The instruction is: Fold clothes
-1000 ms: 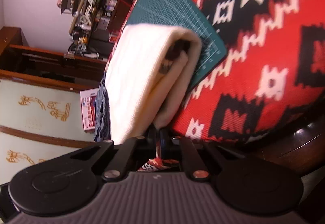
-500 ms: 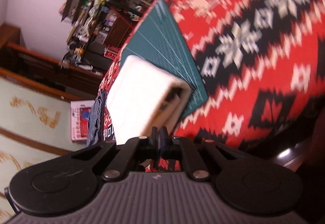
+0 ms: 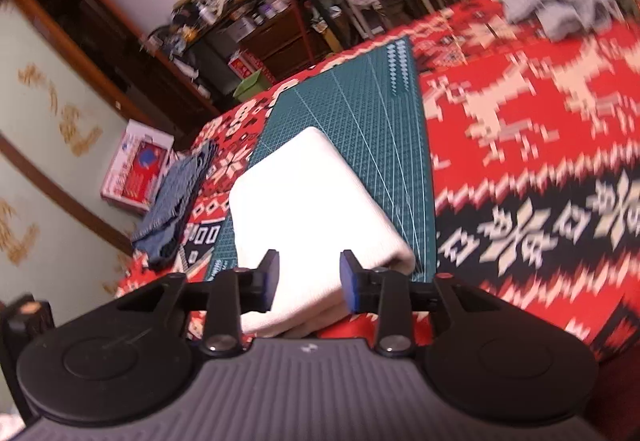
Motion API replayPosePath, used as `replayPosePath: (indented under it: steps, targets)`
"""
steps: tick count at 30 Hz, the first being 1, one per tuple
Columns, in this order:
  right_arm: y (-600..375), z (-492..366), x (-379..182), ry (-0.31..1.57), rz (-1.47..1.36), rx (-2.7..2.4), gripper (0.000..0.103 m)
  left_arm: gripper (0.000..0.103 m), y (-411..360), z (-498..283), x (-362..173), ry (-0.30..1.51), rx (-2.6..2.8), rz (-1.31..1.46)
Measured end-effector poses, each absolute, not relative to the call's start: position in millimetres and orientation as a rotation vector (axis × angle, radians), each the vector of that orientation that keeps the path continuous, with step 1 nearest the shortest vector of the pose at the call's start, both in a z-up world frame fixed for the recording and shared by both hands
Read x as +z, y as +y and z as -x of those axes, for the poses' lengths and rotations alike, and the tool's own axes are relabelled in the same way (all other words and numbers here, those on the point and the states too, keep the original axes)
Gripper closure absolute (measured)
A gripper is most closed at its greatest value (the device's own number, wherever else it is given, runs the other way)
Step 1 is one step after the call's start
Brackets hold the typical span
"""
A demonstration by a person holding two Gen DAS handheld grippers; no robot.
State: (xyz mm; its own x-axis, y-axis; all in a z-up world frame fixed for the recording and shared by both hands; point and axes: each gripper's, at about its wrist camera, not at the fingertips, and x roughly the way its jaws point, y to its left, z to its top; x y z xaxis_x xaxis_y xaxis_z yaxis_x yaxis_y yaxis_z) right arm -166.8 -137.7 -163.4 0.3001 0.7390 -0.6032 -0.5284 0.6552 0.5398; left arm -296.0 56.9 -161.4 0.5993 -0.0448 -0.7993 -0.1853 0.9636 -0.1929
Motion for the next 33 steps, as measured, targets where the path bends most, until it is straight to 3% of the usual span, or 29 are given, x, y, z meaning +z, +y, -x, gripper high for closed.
replayPosePath:
  steps: [1,6,9,17,20,33]
  targets:
    - [-136,168,-157,0.935,-0.23,0.857,0.056,0.045,59,297,-159,0.932,0.084,0.277]
    - [-129,176,-129,0.906,-0.11,0.869,0.012,0.035,74,300,-142,0.935,0.075,0.329]
    - [-125,182,-114,0.89,-0.047,0.873,0.003,0.034,76,301,-130,0.917,0.143,0.268]
    - [-103,187,-92,0.869,0.125,0.799,0.001,0.023,81,299,-106,0.859,0.219,0.165]
    - [-99,193,-85,0.794,0.178,0.775,0.001,0.014,81,296,-100,0.844,0.249,0.115]
    - [-86,174,-59,0.794,0.307,0.816,0.0,0.014,84,277,-93,0.798,0.244,0.037]
